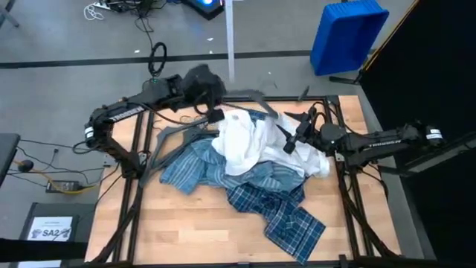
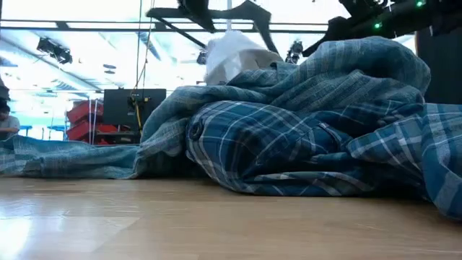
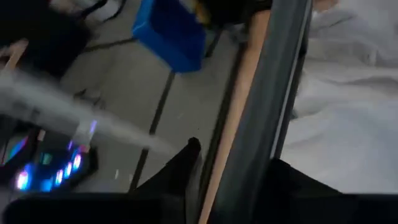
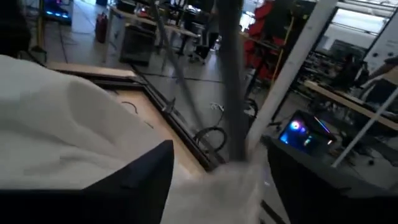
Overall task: Hang clothes
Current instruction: Remove the black hanger from the white shirt
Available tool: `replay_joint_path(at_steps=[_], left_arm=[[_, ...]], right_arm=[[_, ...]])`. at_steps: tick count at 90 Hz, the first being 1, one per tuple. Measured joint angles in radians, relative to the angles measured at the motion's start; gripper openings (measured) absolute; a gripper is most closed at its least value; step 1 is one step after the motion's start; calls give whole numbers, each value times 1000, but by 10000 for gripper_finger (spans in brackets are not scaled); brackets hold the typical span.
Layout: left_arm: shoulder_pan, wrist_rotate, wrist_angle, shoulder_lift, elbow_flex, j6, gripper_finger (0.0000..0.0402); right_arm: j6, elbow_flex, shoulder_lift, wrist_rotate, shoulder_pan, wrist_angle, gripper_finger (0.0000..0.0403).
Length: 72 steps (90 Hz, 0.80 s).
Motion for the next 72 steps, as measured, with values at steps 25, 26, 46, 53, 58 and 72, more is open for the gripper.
replay_joint_path(at_steps=[25,26,46,53,58,72], left_arm=[[67,99,19,-174,-109,-130,85],[68,112,16,-179,-116,-138,85],[72,155,8,-296,-300,-324,85],[73,105,102,-372,-409,-383,85],[73,95,183,-441,-493,-431,85],[88,53,236,-626,-708,-621,85]], right_arm=[[1,0,0,-59,-45,11,217],[1,0,0,-63,-47,12,216],[-8,0,0,-75,-81,15,201],[-8,0,0,-83,-85,17,197],[-8,0,0,-86,-86,17,196],[-8,0,0,-86,-86,17,194]])
